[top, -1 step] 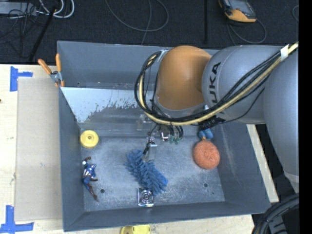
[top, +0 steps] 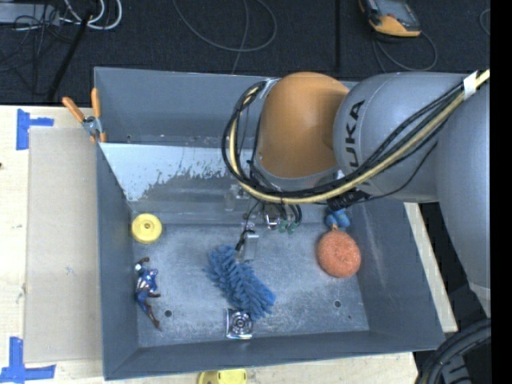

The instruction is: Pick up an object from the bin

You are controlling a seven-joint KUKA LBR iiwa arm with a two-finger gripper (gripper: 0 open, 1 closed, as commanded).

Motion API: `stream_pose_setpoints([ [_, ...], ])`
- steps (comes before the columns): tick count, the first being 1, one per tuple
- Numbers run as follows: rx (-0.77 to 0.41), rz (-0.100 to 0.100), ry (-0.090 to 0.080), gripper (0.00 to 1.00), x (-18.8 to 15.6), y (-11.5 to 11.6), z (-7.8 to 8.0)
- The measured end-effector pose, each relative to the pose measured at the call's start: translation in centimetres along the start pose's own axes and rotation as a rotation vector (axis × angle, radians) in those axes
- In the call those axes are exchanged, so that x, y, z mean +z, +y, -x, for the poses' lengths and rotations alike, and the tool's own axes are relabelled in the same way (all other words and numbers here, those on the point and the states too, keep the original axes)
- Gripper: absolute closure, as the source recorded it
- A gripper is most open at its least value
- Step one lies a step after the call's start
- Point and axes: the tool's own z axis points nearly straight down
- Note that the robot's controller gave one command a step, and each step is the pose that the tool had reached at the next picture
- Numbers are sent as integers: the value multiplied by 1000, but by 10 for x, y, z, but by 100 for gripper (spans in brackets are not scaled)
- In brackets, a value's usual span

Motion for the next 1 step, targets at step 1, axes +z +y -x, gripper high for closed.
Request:
stream_pose_setpoints([
  [1,111,0,-3,0,48,-11,-11],
])
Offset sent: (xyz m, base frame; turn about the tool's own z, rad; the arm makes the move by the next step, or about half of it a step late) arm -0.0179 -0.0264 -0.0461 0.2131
